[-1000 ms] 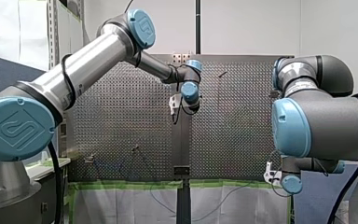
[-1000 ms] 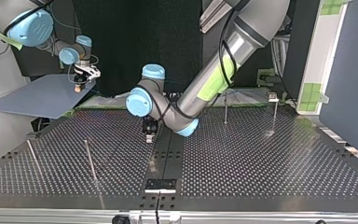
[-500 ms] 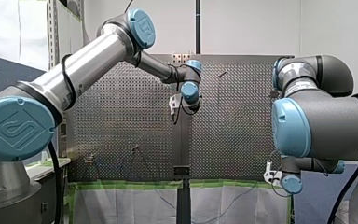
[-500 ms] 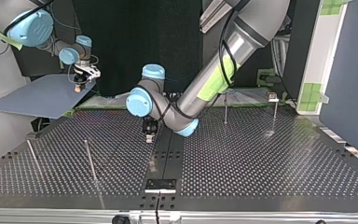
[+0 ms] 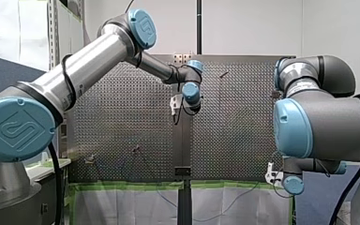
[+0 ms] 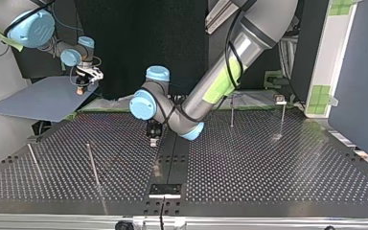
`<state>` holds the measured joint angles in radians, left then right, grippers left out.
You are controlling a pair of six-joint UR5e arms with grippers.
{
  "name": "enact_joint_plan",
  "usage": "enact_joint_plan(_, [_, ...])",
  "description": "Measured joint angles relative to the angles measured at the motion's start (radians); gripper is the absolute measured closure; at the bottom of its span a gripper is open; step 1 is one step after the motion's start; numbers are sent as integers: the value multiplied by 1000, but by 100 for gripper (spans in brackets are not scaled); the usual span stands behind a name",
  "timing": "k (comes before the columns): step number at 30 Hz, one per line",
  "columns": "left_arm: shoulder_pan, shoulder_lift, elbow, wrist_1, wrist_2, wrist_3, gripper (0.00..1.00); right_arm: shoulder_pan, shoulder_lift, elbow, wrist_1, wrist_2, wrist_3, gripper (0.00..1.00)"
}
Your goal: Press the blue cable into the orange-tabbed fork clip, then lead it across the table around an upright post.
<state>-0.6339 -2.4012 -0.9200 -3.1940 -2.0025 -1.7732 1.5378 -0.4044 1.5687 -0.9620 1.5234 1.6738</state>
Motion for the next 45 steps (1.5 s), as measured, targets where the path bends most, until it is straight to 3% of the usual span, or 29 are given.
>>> enact_joint_plan(25, [0,0,0,0,0,0,1,0,0,-1,2,0,-1,100])
enact_joint_plan(35, [9,-30,0,16,-42,4,1,7,73,-23,88,-62,-15,100])
enact_joint_plan(45, [9,-32,0,17,-48,5,1,8,83,-23,112,-67,-15,100])
